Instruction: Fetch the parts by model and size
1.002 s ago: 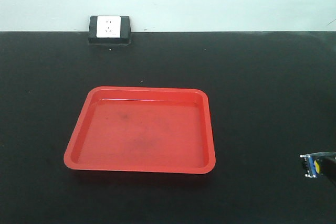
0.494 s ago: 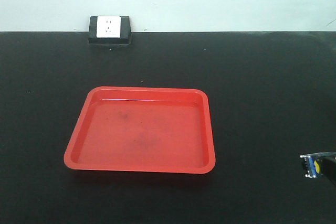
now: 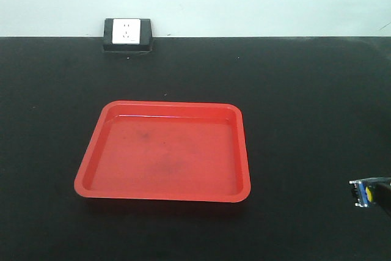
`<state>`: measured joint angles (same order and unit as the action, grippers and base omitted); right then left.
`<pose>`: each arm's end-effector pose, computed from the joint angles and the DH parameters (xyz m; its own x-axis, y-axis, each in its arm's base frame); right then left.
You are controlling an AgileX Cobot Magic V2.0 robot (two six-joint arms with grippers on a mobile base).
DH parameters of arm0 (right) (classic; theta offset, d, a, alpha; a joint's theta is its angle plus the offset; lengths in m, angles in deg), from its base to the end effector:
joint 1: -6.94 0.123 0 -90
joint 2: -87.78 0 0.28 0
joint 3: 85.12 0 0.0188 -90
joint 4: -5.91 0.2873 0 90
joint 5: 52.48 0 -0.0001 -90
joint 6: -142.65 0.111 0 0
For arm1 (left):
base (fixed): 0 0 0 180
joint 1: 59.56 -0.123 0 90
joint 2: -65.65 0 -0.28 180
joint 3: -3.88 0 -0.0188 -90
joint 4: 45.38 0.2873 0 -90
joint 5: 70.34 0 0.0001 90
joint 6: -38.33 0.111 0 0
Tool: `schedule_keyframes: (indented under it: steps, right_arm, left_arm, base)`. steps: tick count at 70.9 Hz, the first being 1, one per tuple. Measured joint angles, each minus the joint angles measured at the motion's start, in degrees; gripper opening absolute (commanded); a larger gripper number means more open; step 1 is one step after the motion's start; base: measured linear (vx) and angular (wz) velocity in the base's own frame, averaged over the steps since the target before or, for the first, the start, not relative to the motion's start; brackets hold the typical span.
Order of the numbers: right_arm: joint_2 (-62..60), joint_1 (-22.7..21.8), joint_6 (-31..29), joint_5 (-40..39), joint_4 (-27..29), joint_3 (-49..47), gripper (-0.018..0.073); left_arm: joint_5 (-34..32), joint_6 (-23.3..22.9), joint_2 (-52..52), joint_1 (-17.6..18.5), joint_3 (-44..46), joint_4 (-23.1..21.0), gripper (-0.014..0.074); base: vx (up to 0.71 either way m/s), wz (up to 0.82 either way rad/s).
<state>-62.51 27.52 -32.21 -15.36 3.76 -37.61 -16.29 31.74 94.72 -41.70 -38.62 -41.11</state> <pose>0.1263 0.0447 0.2979 -0.4047 -0.0882 -0.9102 -0.3085 0.9502 0.0451 0.1086 -0.0280 0.3032 -0.5704 0.1092 -0.8141 0.2194 0.9754 -0.0229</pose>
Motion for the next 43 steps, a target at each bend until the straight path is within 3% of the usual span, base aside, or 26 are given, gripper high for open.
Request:
schedule_keyframes:
  steps: [17, 25, 43]
  right_arm:
    - [0.0, 0.0, 0.0, 0.0, 0.0, 0.0, -0.0008]
    - [0.0, 0.0, 0.0, 0.0, 0.0, 0.0, -0.0008]
    - [0.0, 0.0, 0.0, 0.0, 0.0, 0.0, -0.0008]
  left_arm:
    - [-1.0, 0.0, 0.0, 0.0, 0.0, 0.0, -0.0006]
    - [-5.2, 0.0, 1.0, 0.0, 0.2, 0.0, -0.0005]
    - [-9.1, 0.1, 14.2, 0.0, 6.9, 0.0, 0.0002]
  base:
    - [0.0, 0.0]
    - [0.0, 0.0]
    - [0.0, 0.0]
